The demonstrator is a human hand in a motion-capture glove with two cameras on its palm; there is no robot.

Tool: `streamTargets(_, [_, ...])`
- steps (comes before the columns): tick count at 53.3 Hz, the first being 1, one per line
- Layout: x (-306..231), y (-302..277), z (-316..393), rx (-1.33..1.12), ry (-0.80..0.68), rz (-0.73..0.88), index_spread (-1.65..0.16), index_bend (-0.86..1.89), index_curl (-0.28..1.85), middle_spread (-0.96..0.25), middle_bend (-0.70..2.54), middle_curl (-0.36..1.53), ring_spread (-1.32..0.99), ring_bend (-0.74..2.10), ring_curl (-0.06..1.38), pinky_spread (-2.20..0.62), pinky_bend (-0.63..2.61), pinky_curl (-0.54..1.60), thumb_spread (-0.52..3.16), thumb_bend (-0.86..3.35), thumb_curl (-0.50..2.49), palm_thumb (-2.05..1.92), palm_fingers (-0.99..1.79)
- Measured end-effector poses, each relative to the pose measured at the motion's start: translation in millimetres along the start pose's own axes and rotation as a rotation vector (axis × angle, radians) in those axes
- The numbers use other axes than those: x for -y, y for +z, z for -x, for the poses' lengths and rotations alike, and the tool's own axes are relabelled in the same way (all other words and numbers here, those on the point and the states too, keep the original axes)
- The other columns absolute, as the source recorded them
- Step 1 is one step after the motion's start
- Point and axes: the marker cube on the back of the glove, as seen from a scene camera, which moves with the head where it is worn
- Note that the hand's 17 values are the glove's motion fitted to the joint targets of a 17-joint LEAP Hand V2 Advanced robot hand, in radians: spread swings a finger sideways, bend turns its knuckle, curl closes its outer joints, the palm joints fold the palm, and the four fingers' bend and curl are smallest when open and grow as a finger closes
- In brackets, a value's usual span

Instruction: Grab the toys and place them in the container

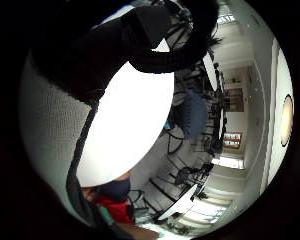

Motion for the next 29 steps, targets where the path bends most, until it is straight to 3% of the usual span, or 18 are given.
streamTargets(29, [-49.1, -30.6, -57.1, 0.047, 0.063, -0.025, -0.45, 0.2, 0.43, -0.17, 0.18, 0.33, -0.08, 0.35, 0.32, 0.1, 0.82, 0.3, 1.08, -0.05, 0.26, -0.05, 0.04])
